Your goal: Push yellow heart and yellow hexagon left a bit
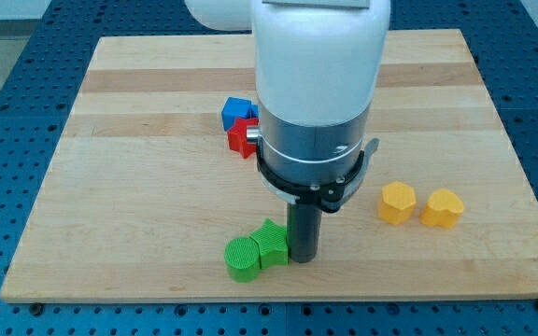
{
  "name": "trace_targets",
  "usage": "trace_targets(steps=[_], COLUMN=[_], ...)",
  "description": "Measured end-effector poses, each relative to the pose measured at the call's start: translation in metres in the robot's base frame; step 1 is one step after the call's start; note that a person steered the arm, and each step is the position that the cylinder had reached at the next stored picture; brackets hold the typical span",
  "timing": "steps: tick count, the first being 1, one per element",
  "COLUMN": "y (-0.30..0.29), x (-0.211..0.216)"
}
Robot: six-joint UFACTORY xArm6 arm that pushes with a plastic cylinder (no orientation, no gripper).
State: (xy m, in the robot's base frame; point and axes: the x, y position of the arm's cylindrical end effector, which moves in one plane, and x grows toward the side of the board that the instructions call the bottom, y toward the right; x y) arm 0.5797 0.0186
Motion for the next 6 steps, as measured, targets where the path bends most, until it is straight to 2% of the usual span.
trace_targets(steps=[1,3,4,6], y=[0.056,0.208,0.198,0.129], x=[0.0,-0.004,-0.028,-0.036])
